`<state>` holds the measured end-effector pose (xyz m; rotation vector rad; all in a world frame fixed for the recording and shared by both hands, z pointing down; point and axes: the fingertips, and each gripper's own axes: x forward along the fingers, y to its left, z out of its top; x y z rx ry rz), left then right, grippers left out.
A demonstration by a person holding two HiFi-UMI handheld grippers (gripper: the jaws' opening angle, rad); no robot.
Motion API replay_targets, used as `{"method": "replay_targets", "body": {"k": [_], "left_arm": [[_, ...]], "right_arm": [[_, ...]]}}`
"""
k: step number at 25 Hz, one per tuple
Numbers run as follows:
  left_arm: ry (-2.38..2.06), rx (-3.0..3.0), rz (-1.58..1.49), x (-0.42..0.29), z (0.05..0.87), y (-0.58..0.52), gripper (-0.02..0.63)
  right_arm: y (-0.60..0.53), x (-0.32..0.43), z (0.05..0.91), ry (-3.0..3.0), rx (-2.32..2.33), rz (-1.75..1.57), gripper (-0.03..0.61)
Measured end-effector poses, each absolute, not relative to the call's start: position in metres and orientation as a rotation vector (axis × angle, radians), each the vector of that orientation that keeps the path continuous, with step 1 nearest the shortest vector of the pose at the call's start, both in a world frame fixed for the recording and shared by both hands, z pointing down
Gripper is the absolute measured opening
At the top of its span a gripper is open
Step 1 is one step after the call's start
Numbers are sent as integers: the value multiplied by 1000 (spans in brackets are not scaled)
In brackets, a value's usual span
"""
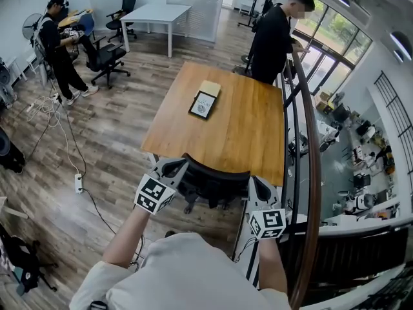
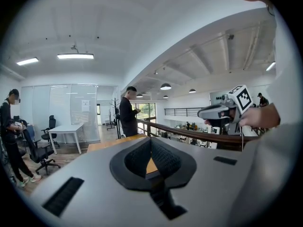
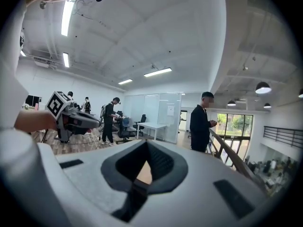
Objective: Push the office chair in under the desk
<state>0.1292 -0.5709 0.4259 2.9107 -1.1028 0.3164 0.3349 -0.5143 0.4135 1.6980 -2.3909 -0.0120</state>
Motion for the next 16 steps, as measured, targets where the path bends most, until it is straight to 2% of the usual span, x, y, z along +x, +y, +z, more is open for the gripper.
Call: {"method": "replay_targets", "body": {"k": [16], "left_arm": [[-1077, 2922, 340, 133, 427, -573, -6]], "right_arm": [[-517, 339, 412, -2377, 1695, -18, 2]]}}
